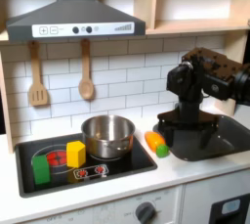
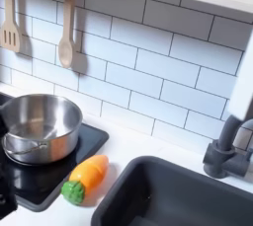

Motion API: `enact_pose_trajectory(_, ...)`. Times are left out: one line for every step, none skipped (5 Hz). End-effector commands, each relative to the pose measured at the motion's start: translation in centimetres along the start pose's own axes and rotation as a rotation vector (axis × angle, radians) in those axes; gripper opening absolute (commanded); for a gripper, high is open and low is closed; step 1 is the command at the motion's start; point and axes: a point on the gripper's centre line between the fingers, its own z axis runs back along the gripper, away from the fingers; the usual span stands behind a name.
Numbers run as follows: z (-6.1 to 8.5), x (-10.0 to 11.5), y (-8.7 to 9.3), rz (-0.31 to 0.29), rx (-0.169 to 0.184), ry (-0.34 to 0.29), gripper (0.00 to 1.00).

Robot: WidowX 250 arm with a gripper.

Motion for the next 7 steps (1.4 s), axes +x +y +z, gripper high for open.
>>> enact_pose_trajectory(0.00, -0.02, -0.02, 0.000, -0.001, 0.001, 1.00)
enact_pose_trajectory(0.03, -0.02, -0.03, -0.002, 0.000, 0.000, 1.00)
enact_pose_trajectory(-0.01, 0.02, -0.02, -0.001, 0.000, 0.000, 1.00)
enact_pose_trajectory(0.00, 0.00, 0.00, -0.002, 0.000, 0.000, 1.00)
enact_pose_trajectory(0.03, -0.02, -0.03, 0.000, 0.000, 0.000, 1.00)
enact_pose_trajectory(0.00, -0.02, -0.02, 0.000, -0.001, 0.001, 1.00)
enact_pose_trajectory(0.11, 0.56, 0.06, -0.064, -0.019, -0.018, 1.00)
